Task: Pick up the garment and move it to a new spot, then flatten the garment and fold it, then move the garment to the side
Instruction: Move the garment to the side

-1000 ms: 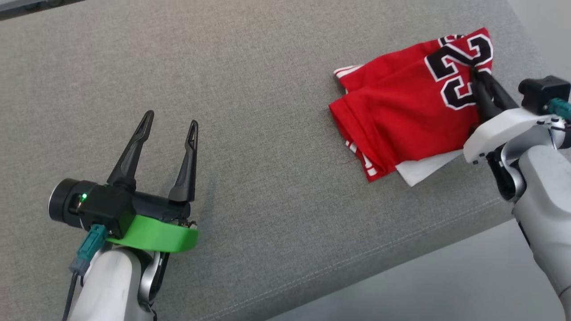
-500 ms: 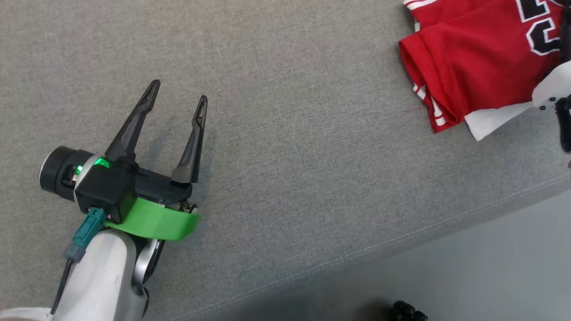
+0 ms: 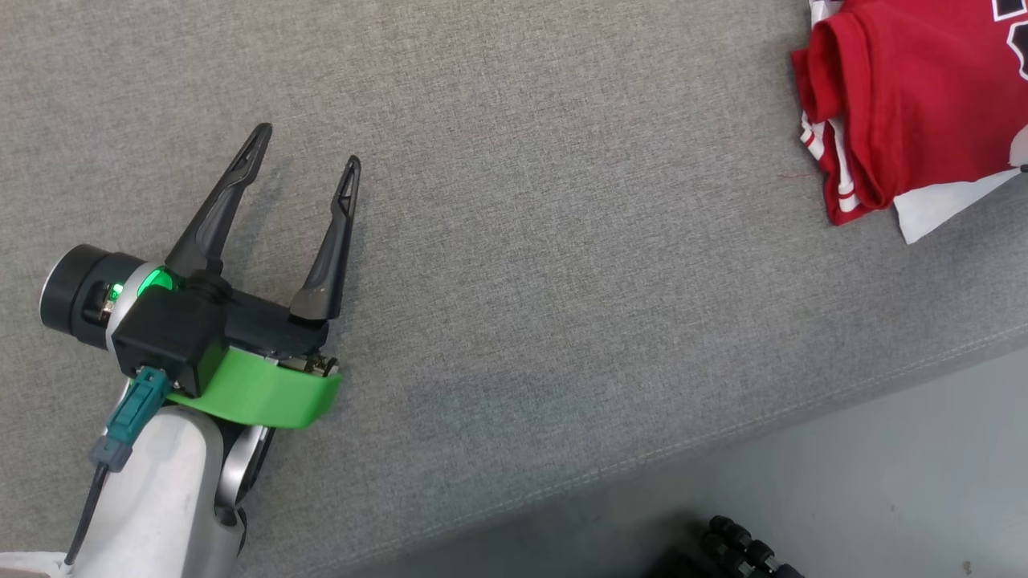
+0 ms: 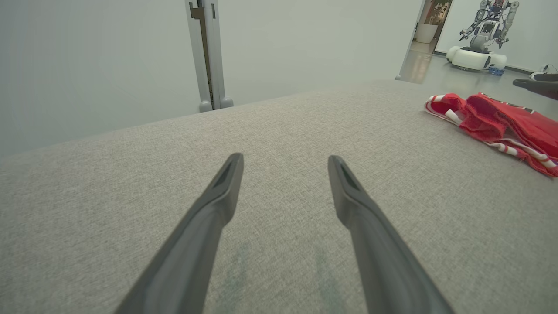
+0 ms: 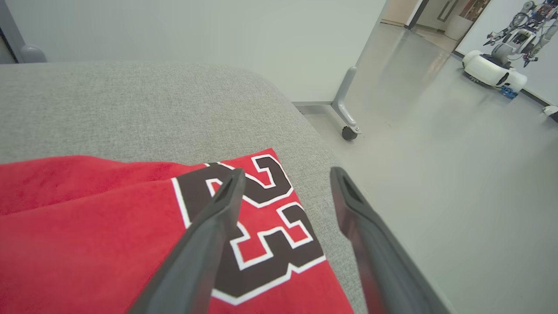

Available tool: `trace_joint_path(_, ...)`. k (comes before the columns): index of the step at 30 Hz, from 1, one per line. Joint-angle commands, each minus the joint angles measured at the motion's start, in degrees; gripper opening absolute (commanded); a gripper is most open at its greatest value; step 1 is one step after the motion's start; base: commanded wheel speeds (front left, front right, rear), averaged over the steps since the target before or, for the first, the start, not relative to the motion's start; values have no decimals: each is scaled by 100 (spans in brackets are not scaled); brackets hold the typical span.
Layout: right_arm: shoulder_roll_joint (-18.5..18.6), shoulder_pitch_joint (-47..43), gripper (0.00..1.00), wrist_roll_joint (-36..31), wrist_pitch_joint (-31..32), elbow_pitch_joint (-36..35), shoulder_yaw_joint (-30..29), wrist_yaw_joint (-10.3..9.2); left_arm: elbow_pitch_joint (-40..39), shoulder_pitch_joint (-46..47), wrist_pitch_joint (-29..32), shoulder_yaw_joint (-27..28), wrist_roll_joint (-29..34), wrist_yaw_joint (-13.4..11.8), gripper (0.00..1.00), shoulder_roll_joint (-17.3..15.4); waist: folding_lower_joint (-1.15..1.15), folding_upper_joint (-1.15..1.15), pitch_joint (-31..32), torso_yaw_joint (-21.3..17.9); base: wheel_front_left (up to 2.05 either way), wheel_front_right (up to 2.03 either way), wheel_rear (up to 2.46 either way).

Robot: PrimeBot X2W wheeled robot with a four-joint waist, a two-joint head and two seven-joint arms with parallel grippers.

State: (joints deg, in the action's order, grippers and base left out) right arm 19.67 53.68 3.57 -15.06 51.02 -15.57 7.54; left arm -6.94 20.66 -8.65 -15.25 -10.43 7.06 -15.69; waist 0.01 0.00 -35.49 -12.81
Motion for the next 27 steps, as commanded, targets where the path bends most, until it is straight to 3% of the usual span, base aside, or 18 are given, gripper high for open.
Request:
trace_joint_path(1, -96, -113, 100, -209, -20, -225, -280, -10, 17, 123, -23, 1, 9, -21, 100, -50, -1, 0, 44, -6, 0, 0, 0)
trace_joint_path(3, -192, -169, 100, -319, -20, -364, -340, -10, 34, 123, -40, 1, -9, -24, 100, -47, -1, 0, 72, -4, 0, 0, 0)
trace_joint_path(10, -667, -769, 100, -294, -20, -1810, -268, -10, 301, -38, -213, 38, -110, -116, 100, 31, -1, 0, 445, 122, 0, 0, 0)
trace_joint_path(18, -1004, -1858, 100, 156, -20, -3095, 539, -10, 682, -276, -476, 209, -277, -318, 100, 184, -1, 0, 967, 526, 0, 0, 0)
trace_joint_path(27, -1297, -2893, 100, 430, -20, -3628, 1507, -10, 1114, -644, -623, 419, -452, -460, 100, 355, -1, 0, 1641, 1039, 0, 0, 0)
